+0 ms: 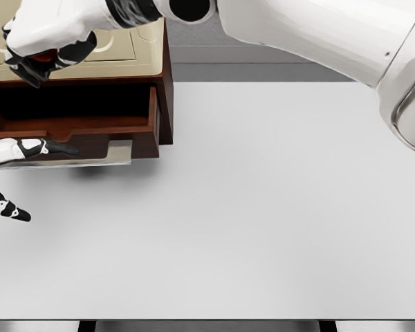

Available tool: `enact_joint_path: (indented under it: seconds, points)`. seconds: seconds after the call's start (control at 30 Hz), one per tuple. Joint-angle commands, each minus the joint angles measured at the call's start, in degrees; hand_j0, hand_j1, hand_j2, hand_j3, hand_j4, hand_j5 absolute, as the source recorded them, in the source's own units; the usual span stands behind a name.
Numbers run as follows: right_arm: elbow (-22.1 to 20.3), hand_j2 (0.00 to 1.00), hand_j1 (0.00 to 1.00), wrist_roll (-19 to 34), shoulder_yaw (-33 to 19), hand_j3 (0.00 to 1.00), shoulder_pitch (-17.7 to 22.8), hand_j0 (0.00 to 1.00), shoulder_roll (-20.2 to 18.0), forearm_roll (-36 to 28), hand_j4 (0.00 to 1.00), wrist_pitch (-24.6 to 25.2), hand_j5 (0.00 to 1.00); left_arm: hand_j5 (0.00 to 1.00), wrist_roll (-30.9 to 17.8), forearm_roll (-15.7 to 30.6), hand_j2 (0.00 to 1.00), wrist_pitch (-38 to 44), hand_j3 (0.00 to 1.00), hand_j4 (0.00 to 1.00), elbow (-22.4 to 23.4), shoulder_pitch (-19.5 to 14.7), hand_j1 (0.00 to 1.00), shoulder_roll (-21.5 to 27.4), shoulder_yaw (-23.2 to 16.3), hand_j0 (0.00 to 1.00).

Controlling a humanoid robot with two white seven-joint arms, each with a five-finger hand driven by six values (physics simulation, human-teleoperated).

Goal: Open the cabinet drawer with left arm, and place a switch into the drawer with right arm

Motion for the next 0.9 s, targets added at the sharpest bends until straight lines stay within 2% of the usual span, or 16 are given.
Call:
enact_joint_path:
  seconds: [0.0, 0.17, 0.47, 0.6, 0.73, 0.87]
  points:
    - [0.40, 0.42, 0.42, 0.52, -0.19, 0.42, 0.00, 0.42, -0.01, -0.37, 0.42, 0.07, 0.42, 1.00, -0.03, 0.47, 1.00, 0.13, 1.00, 1.00, -0.02, 0.00, 1.00, 0.09, 0.20, 1.00]
    - [-0.91, 0.44, 0.44, 0.52, -0.19, 0.44, -0.09, 0.44, -0.01, -0.10, 0.44, 0.07, 0.44, 1.00, -0.03, 0.47, 1.00, 0.13, 1.00, 1.00, -0.02, 0.09, 1.00, 0.00, 0.20, 1.00]
    - [-0.83, 0.45, 0.45, 0.52, -0.27, 0.45, 0.09, 0.45, -0.01, -0.10, 0.45, 0.07, 0.45, 1.00, -0.03, 0.38, 1.00, 0.13, 1.00, 1.00, -0.02, 0.09, 1.00, 0.00, 0.20, 1.00]
    - [-0.83, 0.51, 0.51, 0.08, -0.28, 0.51, 0.09, 0.51, -0.01, -0.01, 0.51, 0.07, 0.51, 1.00, -0.03, 0.38, 1.00, 0.13, 1.00, 1.00, -0.02, 0.09, 1.00, 0.00, 0.20, 1.00]
    - [-0.83, 0.51, 0.51, -0.10, -1.15, 0.51, 0.18, 0.51, -0.01, -0.01, 0.51, 0.07, 0.51, 1.00, -0.03, 0.38, 1.00, 0.13, 1.00, 1.00, -0.02, 0.44, 1.00, 0.00, 0.20, 1.00]
    - [1.55, 0.51, 0.51, -0.01, -1.59, 0.51, 0.44, 0.51, -0.01, 0.07, 0.51, 0.07, 0.51, 1.00, -0.03, 0.38, 1.00, 0.13, 1.00, 1.00, -0.02, 0.44, 1.00, -0.17, 0.20, 1.00]
